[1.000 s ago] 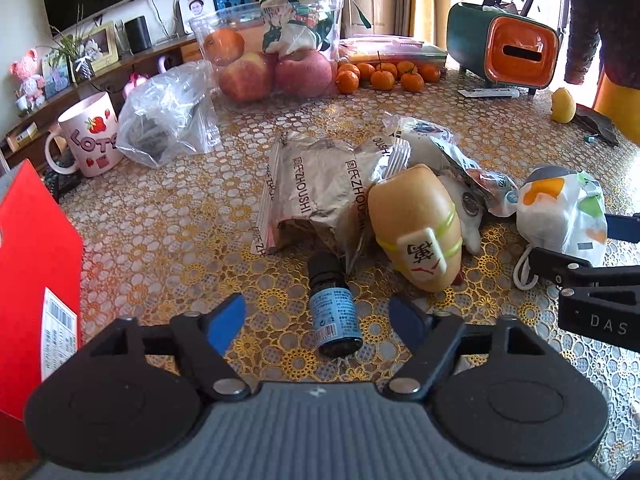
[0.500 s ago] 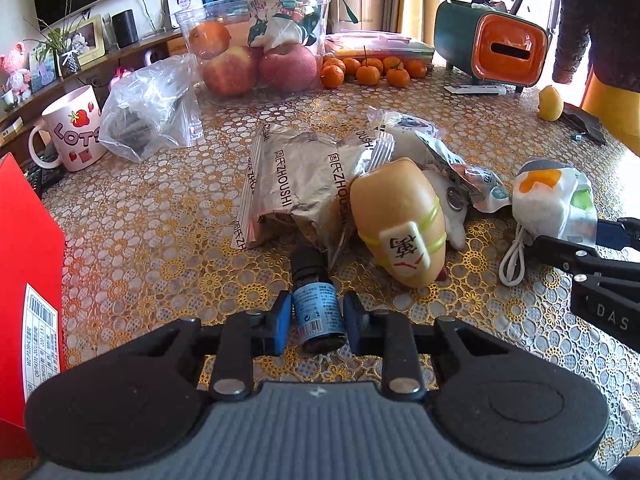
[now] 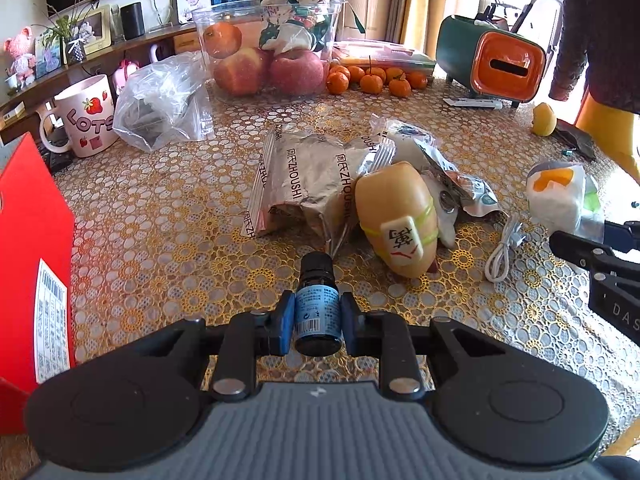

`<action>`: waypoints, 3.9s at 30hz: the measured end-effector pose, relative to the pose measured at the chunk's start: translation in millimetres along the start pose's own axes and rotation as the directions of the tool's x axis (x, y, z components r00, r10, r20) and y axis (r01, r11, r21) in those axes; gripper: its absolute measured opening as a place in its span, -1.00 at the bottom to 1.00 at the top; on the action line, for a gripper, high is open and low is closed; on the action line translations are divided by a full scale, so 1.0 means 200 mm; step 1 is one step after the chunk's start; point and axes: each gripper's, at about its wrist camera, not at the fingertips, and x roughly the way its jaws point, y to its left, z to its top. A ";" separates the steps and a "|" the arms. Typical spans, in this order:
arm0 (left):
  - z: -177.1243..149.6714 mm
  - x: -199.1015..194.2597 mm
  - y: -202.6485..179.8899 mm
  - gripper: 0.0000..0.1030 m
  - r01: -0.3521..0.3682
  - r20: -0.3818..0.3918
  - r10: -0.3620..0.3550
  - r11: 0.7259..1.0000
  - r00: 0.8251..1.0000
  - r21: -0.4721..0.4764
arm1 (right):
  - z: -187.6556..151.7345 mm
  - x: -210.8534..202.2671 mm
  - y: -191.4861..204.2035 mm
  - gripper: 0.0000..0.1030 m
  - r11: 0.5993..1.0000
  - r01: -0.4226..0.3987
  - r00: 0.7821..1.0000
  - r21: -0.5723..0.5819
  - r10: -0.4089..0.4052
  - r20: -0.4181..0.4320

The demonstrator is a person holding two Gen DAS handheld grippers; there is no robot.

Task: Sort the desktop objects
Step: 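Close left tool on blue bottle while right tool grasps white wipes pack, then carry blue bottle with left tool into red box while right tool carries wipes pack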

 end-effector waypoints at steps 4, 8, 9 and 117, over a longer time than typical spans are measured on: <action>-0.02 -0.07 -0.01 -0.55 0.007 0.014 -0.007 1.000 1.000 -0.004 | 0.00 -0.05 0.00 -0.46 1.000 -0.010 1.000 0.002 0.010 -0.005; -0.04 -0.16 -0.02 -0.55 0.007 0.034 -0.007 1.000 0.999 -0.006 | -0.01 -0.12 0.02 -0.46 1.000 -0.029 0.999 0.009 0.029 -0.014; -0.05 -0.18 -0.02 -0.55 0.005 0.039 -0.005 1.000 0.999 -0.003 | -0.01 -0.13 0.03 -0.46 0.999 -0.032 0.999 0.007 0.032 -0.016; 0.00 -0.33 1.72 -0.55 -0.239 -0.212 0.222 0.969 0.952 -0.057 | 0.70 0.11 1.93 -0.44 0.605 -0.663 0.749 -0.442 0.547 -0.374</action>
